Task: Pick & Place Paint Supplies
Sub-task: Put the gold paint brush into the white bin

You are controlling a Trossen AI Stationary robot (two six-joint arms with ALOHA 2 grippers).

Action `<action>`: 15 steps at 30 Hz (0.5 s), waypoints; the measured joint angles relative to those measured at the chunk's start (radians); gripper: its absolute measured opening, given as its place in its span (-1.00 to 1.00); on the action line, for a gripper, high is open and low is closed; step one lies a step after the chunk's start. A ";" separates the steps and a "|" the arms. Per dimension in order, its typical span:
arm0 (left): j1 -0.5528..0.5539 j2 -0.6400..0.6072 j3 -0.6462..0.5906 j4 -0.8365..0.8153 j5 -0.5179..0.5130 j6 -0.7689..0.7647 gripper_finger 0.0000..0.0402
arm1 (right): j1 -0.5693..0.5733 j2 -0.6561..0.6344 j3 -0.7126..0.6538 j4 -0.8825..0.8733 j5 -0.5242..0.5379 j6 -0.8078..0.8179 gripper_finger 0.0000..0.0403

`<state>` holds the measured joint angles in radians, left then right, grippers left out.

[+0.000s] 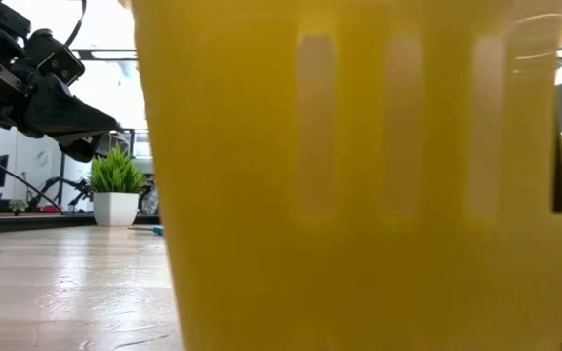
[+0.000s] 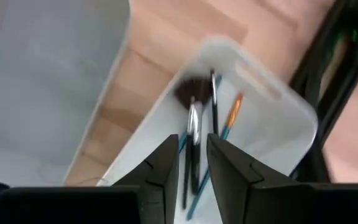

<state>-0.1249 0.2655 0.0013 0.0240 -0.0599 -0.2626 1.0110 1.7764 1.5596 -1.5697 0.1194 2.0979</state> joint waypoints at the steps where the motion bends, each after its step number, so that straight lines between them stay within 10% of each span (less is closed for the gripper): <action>1: 0.000 0.000 0.000 0.000 0.000 0.000 -1.00 | -0.020 -0.024 -0.021 0.001 0.013 -0.041 -0.61; 15: 0.000 0.000 0.000 0.000 0.000 0.000 -1.00 | -0.466 -0.225 -0.281 0.119 0.252 -0.940 -0.61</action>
<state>-0.1249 0.2657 0.0013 0.0240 -0.0597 -0.2626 0.5450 1.5515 1.2781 -1.4507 0.3717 1.1581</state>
